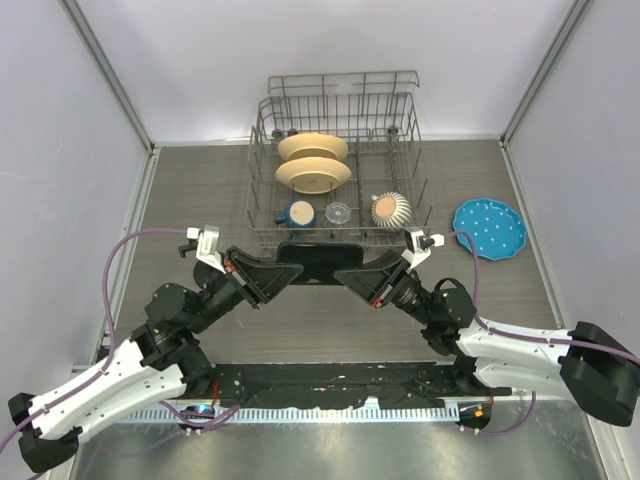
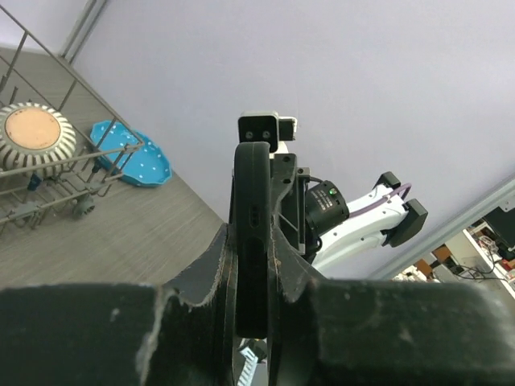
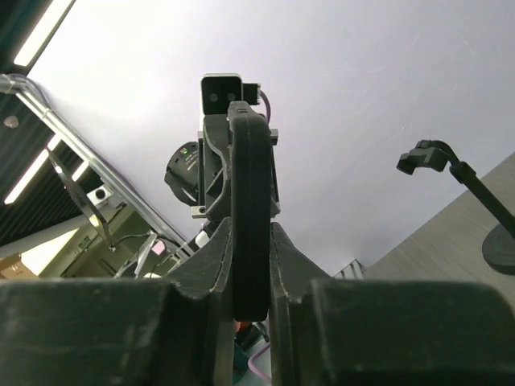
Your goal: Place the phone on the phone stand
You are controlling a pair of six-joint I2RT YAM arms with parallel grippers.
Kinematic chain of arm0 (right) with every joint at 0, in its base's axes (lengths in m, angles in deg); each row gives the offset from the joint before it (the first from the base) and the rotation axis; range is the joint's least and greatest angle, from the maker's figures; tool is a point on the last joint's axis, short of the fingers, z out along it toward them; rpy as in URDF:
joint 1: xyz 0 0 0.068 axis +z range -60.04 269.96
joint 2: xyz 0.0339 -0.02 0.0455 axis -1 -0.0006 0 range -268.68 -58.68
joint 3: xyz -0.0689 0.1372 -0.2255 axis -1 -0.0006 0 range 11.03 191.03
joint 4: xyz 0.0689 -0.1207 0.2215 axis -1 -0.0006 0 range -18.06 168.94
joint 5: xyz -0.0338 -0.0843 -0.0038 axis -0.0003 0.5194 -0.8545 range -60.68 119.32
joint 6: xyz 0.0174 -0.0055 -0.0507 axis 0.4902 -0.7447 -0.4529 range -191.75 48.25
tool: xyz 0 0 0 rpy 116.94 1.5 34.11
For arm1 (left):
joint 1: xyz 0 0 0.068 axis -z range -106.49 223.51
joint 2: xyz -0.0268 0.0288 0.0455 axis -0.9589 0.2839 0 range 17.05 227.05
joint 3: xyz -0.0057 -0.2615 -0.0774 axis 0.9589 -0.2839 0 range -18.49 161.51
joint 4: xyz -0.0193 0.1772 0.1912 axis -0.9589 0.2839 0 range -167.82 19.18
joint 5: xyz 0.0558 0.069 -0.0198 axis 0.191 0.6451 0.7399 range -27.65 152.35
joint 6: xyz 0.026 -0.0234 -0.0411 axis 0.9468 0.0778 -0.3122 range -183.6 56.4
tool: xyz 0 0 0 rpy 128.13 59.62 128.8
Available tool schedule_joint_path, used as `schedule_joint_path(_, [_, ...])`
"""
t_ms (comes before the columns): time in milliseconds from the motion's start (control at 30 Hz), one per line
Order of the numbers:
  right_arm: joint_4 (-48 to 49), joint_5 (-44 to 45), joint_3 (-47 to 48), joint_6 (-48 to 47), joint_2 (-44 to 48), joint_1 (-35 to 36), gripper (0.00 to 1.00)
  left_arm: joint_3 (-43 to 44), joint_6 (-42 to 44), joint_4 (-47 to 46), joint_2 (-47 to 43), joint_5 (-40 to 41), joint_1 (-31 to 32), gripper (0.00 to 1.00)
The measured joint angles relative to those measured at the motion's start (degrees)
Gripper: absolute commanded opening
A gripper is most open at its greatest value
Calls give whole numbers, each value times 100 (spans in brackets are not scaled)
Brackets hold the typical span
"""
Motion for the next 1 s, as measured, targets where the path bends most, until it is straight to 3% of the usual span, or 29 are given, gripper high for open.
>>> schedule_joint_path(100, [90,-31,11,-33,9,9,1,13,-61,-15,-15,-46,7,48])
schedule_joint_path(133, [50,-44,11,-42,20,9,1,44,-26,87,-15,-26,7,71])
schedule_joint_path(233, [-393,-24,11,-238,160,4,1,236,109,835,15,136,11,89])
schedule_joint_path(500, [-2470,-26,24,-962,1370,-328,1,1480,496,3359,-13,1104,15,93])
schedule_joint_path(700, [-4828,-382,813,-2192,1746,-378,1,2402,855,4640,-68,1853,15,92])
schedule_joint_path(800, [-5790,-837,1294,-2774,1650,-378,1,2682,1176,4894,221,1679,15,93])
schedule_joint_path(1000, [-6540,-1836,1587,-3324,1556,-378,1,2765,1738,4946,1147,490,15,93])
